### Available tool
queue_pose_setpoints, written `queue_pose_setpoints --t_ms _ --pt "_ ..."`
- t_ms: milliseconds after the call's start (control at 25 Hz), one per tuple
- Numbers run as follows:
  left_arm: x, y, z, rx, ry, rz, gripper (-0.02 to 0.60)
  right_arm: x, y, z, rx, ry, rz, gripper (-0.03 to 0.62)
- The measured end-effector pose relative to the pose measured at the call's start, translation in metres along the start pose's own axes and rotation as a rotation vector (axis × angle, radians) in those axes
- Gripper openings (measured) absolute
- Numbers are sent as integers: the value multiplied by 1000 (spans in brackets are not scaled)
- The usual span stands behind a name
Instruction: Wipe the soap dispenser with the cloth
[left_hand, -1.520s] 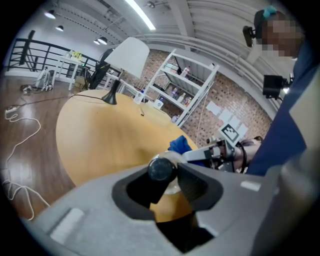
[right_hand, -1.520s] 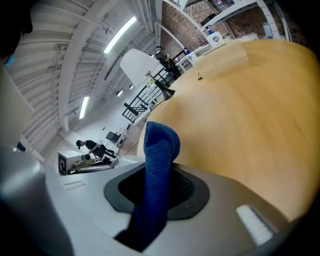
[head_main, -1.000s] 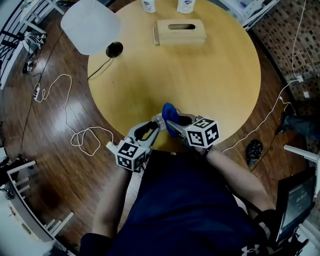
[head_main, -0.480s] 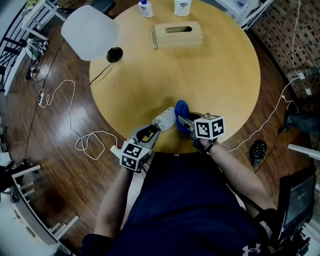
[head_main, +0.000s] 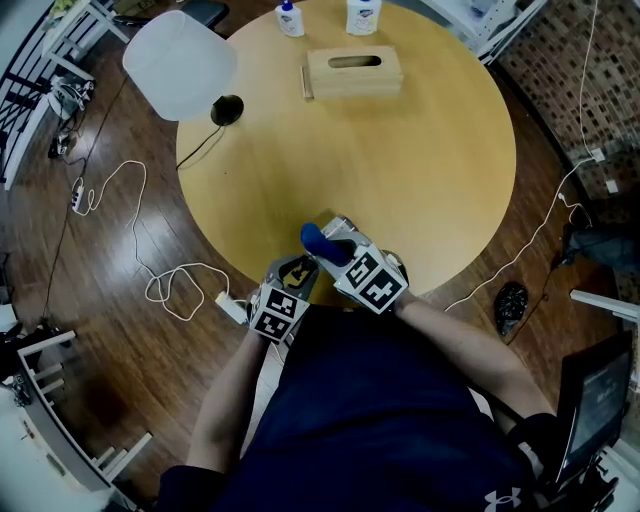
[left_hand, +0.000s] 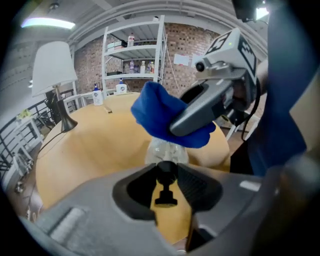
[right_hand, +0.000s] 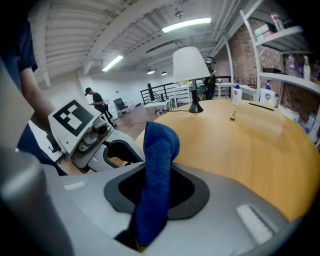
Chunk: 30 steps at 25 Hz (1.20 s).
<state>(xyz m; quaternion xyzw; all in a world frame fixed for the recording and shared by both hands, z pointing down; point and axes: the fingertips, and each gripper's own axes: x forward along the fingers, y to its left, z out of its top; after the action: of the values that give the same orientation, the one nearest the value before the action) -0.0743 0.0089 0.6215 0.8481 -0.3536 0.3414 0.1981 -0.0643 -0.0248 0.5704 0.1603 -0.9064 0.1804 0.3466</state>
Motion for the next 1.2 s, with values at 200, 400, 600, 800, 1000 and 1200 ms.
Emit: queue_pose_setpoints --t_ms 200,400,600,800,1000,1200 --pt "10 -2 -3 43 36 19 130 -9 -34 -22 55 24 -117 94" --pt "21 -6 3 72 27 27 130 -21 -65 -40 122 43 -190 92" --pt "23 -6 6 45 12 35 132 -33 -90 -49 168 80 -285 94" --pt "19 -2 -5 -34 0 24 148 -8 -38 -6 -8 85 -196 94" --pt "19 -5 -6 74 16 40 132 15 0 3 -209 141 -113 94" --pt "21 -15 -7 320 40 103 132 -16 -46 -25 -36 155 -219 94"
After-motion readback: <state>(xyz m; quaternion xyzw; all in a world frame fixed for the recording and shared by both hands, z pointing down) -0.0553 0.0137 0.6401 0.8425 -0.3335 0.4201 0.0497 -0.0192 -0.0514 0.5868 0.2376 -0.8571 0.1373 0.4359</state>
